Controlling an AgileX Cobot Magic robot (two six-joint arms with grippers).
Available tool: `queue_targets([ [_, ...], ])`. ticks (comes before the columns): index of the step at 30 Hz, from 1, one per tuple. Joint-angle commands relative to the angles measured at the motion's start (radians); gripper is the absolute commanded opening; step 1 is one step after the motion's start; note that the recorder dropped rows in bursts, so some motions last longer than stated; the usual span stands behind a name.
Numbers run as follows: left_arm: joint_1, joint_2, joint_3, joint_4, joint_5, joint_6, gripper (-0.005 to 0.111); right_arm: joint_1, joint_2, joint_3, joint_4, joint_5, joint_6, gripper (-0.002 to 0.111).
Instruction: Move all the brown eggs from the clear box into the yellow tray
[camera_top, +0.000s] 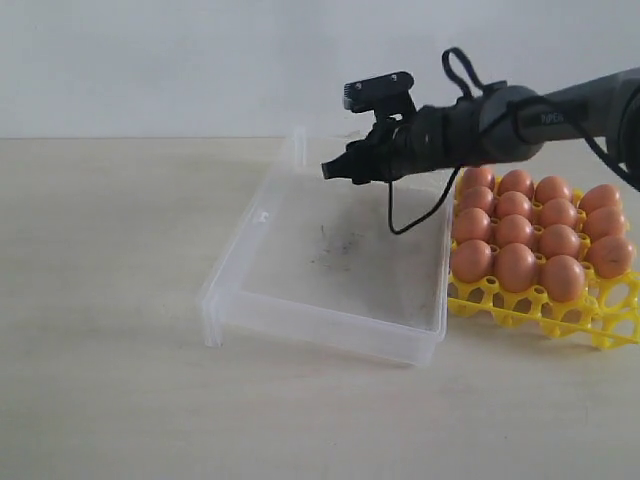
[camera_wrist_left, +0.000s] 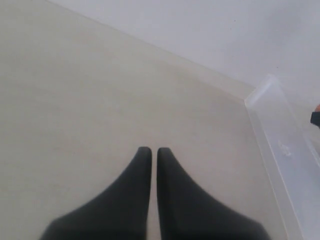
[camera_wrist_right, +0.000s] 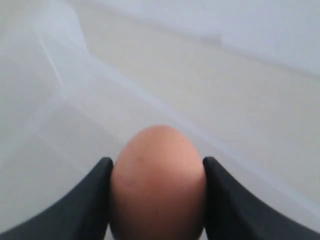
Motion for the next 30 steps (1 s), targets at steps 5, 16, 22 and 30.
queue_targets([
  [5, -0.003, -0.010, 0.006, 0.003, -0.012, 0.007, 0.004, 0.020, -0.112, 0.552, 0.009, -1.181, 0.290, 0.000],
  [16, -0.003, -0.010, 0.006, 0.003, -0.012, 0.007, 0.004, -0.010, -0.348, 0.987, 0.156, -1.181, 0.238, 0.000],
  [22, -0.003, -0.010, 0.006, 0.003, -0.012, 0.007, 0.004, -0.010, -0.607, 1.213, 0.116, -1.181, 0.111, 0.000],
  [30, -0.003, -0.010, 0.006, 0.003, -0.012, 0.007, 0.004, -0.095, -0.732, 1.514, 0.104, -1.181, 0.174, 0.000],
])
